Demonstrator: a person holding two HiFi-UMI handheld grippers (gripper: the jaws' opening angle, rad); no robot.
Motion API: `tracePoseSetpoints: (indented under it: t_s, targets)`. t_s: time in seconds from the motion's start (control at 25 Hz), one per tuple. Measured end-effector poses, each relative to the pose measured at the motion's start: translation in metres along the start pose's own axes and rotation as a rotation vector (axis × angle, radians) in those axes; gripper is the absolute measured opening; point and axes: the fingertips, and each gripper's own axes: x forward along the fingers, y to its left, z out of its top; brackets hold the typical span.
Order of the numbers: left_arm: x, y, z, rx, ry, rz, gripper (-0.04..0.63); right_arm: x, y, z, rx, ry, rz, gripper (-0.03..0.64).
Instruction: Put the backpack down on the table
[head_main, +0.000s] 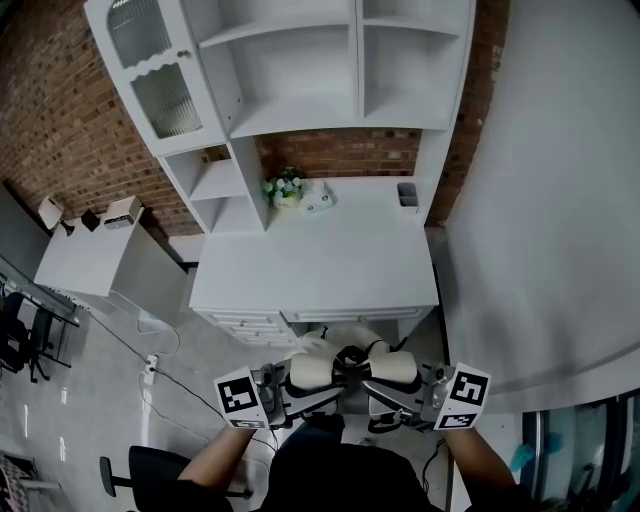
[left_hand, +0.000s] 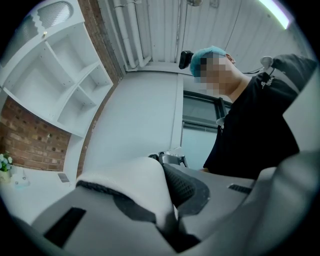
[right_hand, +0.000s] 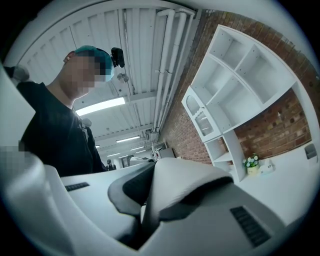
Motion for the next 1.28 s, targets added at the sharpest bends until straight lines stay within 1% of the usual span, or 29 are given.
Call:
tracePoseSetpoints:
  t_s: [0.28, 0.48, 0.64, 0.96, 1.28]
  targets:
    - [-0.014, 0.051, 0.025, 0.018, -0.006, -0.035, 0.051, 0.030, -0.042, 0.024, -0.021, -0.009, -0.024, 0.038]
    - [-0.030, 0.084, 0.053, -0.034, -0.056, -0.046, 0.051, 0.056, -0.063, 0.043, -0.045, -0.006, -0.034, 0.038]
    - [-0.039, 0.103, 0.069, 0.001, -0.046, -0.066, 0.049, 0.074, -0.080, 0.060, -0.066, -0.013, -0.056, 0.038]
    - [-0.051, 0.130, 0.103, 0.037, -0.046, -0.117, 0.049, 0.100, -0.107, 0.096, -0.106, -0.044, -0.071, 0.038]
    - [-0.057, 0.150, 0.130, 0.068, -0.046, -0.091, 0.049, 0.120, -0.120, 0.121, -0.130, -0.043, -0.037, 0.038]
